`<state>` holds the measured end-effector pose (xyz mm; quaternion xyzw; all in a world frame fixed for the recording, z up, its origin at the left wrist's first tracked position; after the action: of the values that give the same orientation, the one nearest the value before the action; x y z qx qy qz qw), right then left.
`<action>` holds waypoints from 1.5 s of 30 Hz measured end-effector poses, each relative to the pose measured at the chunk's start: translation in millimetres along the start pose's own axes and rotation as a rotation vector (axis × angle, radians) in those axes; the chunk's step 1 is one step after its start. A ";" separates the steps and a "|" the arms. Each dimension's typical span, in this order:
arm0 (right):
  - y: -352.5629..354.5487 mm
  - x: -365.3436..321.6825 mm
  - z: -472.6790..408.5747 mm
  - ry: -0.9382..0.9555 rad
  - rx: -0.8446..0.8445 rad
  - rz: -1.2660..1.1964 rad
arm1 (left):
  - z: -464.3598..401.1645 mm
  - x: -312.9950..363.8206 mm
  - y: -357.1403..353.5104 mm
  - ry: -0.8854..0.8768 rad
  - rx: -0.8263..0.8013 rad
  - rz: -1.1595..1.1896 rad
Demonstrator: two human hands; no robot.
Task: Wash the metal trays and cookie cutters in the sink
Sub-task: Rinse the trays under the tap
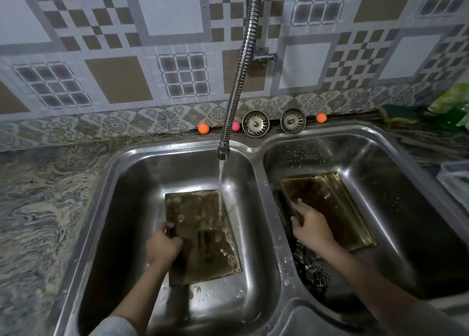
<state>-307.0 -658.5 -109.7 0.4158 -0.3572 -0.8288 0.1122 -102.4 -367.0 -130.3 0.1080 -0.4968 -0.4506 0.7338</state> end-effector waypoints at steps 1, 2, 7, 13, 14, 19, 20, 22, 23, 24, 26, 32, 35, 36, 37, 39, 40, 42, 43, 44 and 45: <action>4.1 -8.2 2.1 0.040 0.060 -0.054 | 3.4 6.4 1.3 -0.048 0.016 0.023; 7.7 -16.7 4.9 0.078 0.113 -0.104 | 7.0 13.1 2.1 -0.103 0.026 0.062; 12.2 -68.0 22.8 0.290 0.239 -0.177 | 22.3 49.8 1.8 -0.287 -0.051 0.165; -14.3 -106.8 38.8 0.459 0.130 -0.089 | 39.3 82.3 21.2 -0.381 0.032 0.189; -19.5 -110.3 40.2 0.473 0.111 -0.098 | 41.3 84.6 26.6 -0.381 0.034 0.228; -28.5 -131.7 44.5 0.479 0.043 -0.184 | 58.3 93.6 46.8 -0.332 0.052 0.550; -28.9 -138.0 45.5 0.493 0.004 -0.174 | 64.3 96.5 47.4 -0.334 0.037 0.590; -30.6 -150.1 45.5 0.528 -0.119 -0.068 | 75.6 104.6 45.3 -0.343 -0.009 0.635; -30.9 -152.8 40.5 0.514 -0.174 0.039 | 80.6 108.2 42.4 -0.349 -0.032 0.635; -29.5 -152.7 30.1 0.453 -0.204 0.154 | 85.3 111.5 38.5 -0.362 -0.056 0.635; -18.9 -152.4 2.8 0.258 -0.177 0.270 | 92.5 117.6 25.9 -0.403 -0.107 0.660; -30.6 -186.1 15.6 0.474 -0.150 0.398 | 97.5 130.3 -4.5 -0.473 -0.112 0.746; -29.3 -167.0 32.3 0.570 -0.227 0.486 | 89.0 120.9 6.2 -0.422 -0.026 0.809; -21.3 -157.0 24.7 0.503 -0.225 0.524 | 87.2 116.1 8.4 -0.416 -0.011 0.810; -12.8 -149.1 14.7 0.403 -0.211 0.538 | 87.0 113.1 8.1 -0.418 -0.017 0.809; 2.1 -143.3 -5.4 0.208 -0.143 0.485 | 88.5 111.7 -0.5 -0.435 -0.069 0.757; 3.8 -147.0 -10.7 0.167 -0.103 0.457 | 89.9 113.5 -6.3 -0.454 -0.090 0.719; -6.4 -163.2 -7.2 0.247 -0.078 0.447 | 91.6 119.0 -13.8 -0.490 -0.086 0.692; -16.2 -170.8 2.4 0.346 -0.109 0.456 | 91.3 120.5 -13.1 -0.486 -0.075 0.718; -26.0 -175.2 16.1 0.458 -0.151 0.474 | 90.3 120.8 -9.9 -0.474 -0.071 0.760; -33.8 -174.9 30.4 0.555 -0.189 0.490 | 87.8 118.8 -5.6 -0.454 -0.064 0.804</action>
<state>-216.6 -534.4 -14.2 0.5144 -0.3239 -0.6627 0.4374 -166.2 -436.2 -16.2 -0.2175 -0.6331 -0.1577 0.7260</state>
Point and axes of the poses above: each hand's wrist, its own z-axis away from the middle knuckle, its own y-axis out of the back of the hand, x = y × z, the point moved 3 cm from there along -z, towards the middle knuckle, and after that the axes turned 15 degrees about -x, right-handed, at the moved point
